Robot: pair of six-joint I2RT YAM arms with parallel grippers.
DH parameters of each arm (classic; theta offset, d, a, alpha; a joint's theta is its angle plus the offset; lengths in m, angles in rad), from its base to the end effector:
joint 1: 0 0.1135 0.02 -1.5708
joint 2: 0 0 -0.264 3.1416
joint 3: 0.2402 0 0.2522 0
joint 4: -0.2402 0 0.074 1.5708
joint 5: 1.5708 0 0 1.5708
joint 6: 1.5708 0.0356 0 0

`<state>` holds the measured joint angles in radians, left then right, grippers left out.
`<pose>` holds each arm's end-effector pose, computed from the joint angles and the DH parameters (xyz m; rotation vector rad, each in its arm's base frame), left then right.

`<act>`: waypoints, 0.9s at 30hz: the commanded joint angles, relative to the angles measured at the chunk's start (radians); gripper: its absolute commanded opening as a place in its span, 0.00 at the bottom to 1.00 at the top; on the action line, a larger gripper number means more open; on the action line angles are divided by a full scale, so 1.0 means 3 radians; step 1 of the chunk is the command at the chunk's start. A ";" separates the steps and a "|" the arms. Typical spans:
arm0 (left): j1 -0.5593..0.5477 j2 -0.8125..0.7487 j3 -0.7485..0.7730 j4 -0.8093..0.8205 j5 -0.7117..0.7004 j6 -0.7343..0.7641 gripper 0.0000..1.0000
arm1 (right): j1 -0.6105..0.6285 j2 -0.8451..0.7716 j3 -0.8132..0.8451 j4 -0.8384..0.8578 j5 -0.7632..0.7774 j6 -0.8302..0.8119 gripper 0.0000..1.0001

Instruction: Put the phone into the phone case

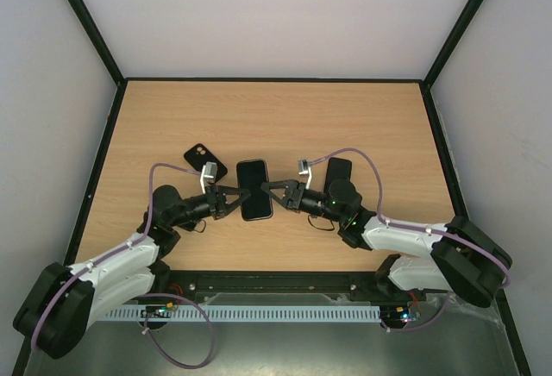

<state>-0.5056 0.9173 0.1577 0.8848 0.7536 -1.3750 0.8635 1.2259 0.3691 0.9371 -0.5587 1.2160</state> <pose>0.1436 -0.1073 0.2104 -0.0243 1.8698 -1.9604 0.1418 0.1950 0.2245 -0.2386 1.8968 1.9712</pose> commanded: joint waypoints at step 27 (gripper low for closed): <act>-0.0007 0.0033 0.0256 -0.0163 -0.0197 0.0736 0.03 | 0.0030 -0.0438 -0.0146 -0.0397 -0.0280 0.0251 0.03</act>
<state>-0.5159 0.9565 0.1913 0.8616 0.7502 -1.2648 0.8661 1.1313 0.3340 0.7841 -0.6521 1.2503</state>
